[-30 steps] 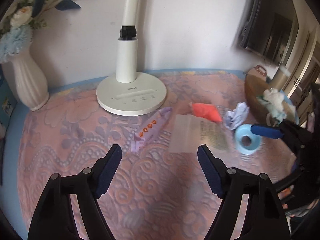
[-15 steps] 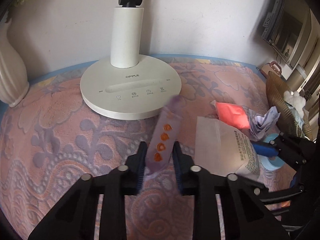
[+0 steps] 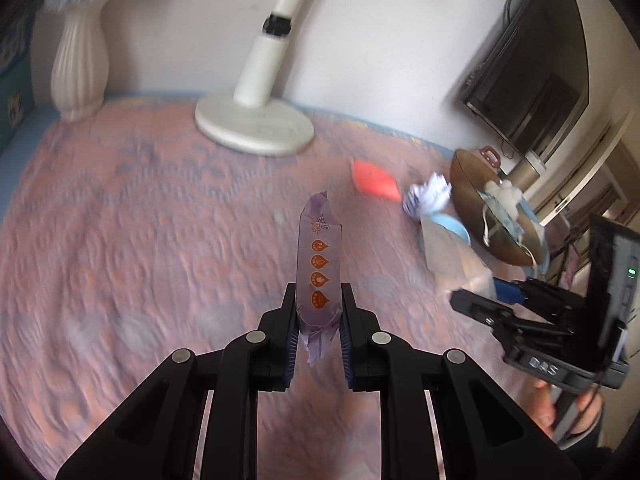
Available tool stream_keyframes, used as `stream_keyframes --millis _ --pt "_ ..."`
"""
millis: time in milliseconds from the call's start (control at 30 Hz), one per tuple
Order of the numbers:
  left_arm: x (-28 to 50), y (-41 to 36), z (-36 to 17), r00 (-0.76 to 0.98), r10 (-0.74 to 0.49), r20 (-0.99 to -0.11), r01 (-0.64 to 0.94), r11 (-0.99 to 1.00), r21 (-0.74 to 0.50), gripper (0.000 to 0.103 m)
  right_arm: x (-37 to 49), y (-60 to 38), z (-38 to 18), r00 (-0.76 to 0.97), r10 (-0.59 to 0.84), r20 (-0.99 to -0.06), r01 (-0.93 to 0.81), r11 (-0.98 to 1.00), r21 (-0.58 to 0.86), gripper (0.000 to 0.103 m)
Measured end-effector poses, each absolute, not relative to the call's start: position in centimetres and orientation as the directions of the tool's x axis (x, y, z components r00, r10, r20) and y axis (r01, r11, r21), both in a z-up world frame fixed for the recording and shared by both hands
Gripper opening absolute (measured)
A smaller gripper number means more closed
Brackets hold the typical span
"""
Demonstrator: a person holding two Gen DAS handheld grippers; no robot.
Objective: Organize soft objects
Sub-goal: 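Grasp the purple wipes pack with the left gripper while the right grasps the clear plastic bag, then carry the wipes pack and clear bag to the bowl and release both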
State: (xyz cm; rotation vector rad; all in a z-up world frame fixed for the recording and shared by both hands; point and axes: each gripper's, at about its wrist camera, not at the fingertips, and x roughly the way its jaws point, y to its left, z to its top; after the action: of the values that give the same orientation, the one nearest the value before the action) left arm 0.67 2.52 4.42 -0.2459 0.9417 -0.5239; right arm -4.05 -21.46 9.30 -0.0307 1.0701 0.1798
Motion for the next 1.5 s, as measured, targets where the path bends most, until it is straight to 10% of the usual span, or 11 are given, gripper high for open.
stream_keyframes --millis 233,700,933,1067,1267,1500 --pt "-1.9 2.9 1.6 0.439 -0.5 -0.747 0.267 0.866 -0.423 0.019 -5.2 -21.7 7.4 0.434 0.148 -0.889 -0.095 0.988 0.119 0.041" --pt "-2.4 6.2 2.2 0.478 -0.403 -0.781 0.255 0.914 -0.315 0.085 -7.8 -22.2 8.5 0.426 0.258 -0.867 -0.214 0.96 0.18 0.074" --pt "-1.0 1.4 1.4 0.484 -0.334 -0.809 0.309 0.93 -0.199 0.077 -7.0 -23.1 9.1 0.433 0.261 -0.863 -0.22 0.959 0.179 0.084" --pt "-1.3 0.0 1.4 0.536 -0.253 -0.806 0.323 0.943 -0.082 0.038 -6.5 -21.8 8.2 0.412 0.269 -0.87 -0.231 0.955 0.186 0.084" --pt "-2.1 0.5 1.4 0.565 -0.237 -0.79 0.324 0.945 -0.052 0.036 -6.4 -21.0 7.1 0.412 0.269 -0.87 -0.216 0.957 0.194 0.083" --pt "-3.1 0.4 2.6 0.582 -0.263 -0.77 0.33 0.941 -0.072 0.036 -7.2 -20.7 7.4 0.415 0.24 -0.877 -0.247 0.958 0.146 0.037"
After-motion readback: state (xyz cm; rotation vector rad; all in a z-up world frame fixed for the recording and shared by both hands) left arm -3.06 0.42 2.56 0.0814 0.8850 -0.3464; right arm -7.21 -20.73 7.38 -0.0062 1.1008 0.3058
